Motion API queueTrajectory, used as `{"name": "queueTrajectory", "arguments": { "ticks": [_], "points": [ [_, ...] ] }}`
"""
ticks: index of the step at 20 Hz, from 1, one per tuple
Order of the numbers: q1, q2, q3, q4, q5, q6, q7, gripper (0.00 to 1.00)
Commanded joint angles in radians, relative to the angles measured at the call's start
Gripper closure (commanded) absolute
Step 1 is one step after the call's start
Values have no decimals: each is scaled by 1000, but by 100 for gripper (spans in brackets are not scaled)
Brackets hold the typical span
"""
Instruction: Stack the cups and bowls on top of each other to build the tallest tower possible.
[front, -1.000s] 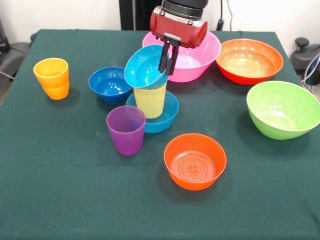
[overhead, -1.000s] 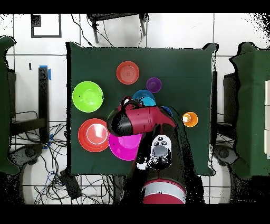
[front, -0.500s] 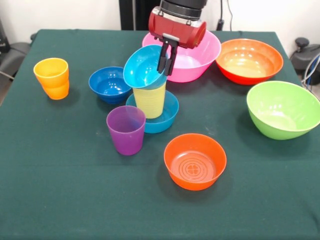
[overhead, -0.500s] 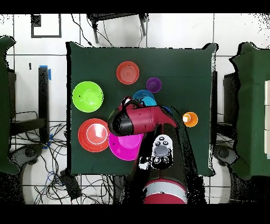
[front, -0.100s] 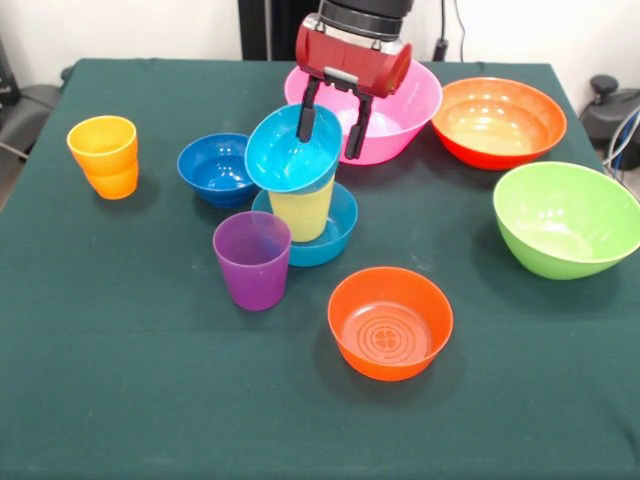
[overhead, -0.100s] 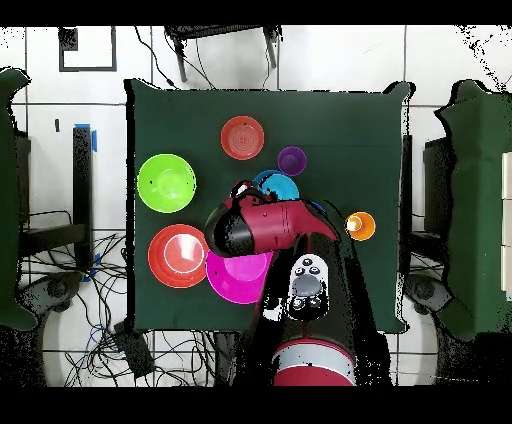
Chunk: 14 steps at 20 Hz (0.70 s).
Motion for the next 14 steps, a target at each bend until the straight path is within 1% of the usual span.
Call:
{"name": "queueTrajectory", "arguments": {
  "ticks": [1, 2, 4, 5, 10, 14],
  "points": [
    [0, 57, 67, -56, -57, -33, -26, 0],
    [-5, 56, 73, -55, -54, -27, -31, 0],
    [-21, 50, 97, -58, -41, 27, -59, 0],
    [-17, 51, 94, -57, -39, 14, -47, 0],
    [-31, 53, 116, -52, -36, 25, -59, 0],
    [-52, 52, 141, -47, -32, 53, -79, 0]
  ]
}}
